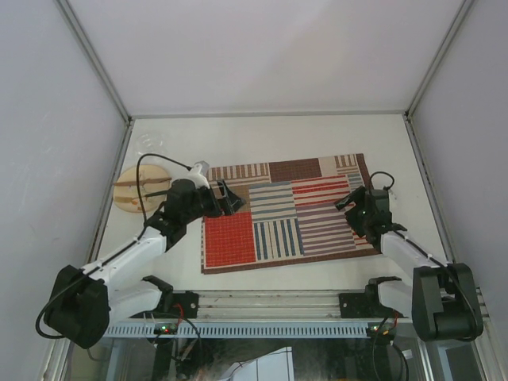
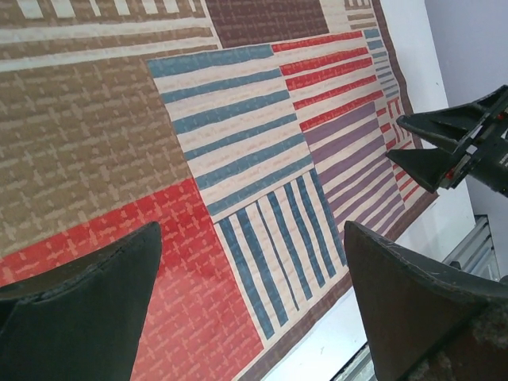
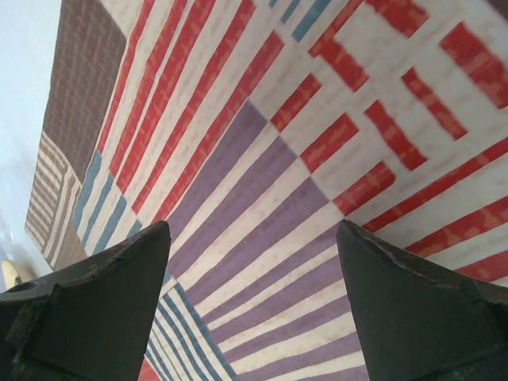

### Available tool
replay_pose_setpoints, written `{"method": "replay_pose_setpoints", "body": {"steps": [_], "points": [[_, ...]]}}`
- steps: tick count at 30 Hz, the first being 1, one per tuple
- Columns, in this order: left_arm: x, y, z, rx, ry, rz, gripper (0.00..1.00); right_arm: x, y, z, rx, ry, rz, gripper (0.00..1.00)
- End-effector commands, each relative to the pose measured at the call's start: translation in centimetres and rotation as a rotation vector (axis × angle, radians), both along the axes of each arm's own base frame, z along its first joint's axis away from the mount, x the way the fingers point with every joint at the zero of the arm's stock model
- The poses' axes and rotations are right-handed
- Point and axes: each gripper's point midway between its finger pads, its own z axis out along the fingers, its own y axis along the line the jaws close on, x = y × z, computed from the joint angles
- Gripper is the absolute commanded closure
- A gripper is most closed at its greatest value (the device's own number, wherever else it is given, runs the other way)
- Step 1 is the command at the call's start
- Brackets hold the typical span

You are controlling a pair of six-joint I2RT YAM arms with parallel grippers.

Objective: Set the dinner table for one person
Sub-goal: Flatten out the napkin at the center of the board.

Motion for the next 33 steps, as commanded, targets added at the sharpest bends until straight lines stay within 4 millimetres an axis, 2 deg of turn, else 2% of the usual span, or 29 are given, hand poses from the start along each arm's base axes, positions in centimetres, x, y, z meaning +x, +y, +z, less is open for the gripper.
{"method": "replay_pose_setpoints", "body": {"steps": [1,6,10,16,33], "points": [[1.6,-0.4,1.9,-0.038,-0.016,0.038,0.0,0.3,1.1,1.0,-0.008,-0.063,0.029,0.15],[2.7,0.0,-0.5,0.002,0.089,0.107,0.0,-0.5,2.2,0.4,-0.009,-0.053,0.057,0.15],[3.7,-0.5,-1.5,0.003,0.142,0.118,0.0,-1.0,3.4,-0.2,0.006,-0.043,0.08,0.15],[4.4,-1.1,-1.5,-0.007,0.161,0.109,0.0,-1.7,5.5,-1.0,0.02,-0.03,0.125,0.15],[4.0,0.1,-1.8,0.015,0.17,0.123,0.0,-2.2,11.1,-3.1,0.086,0.021,0.227,0.15]]}}
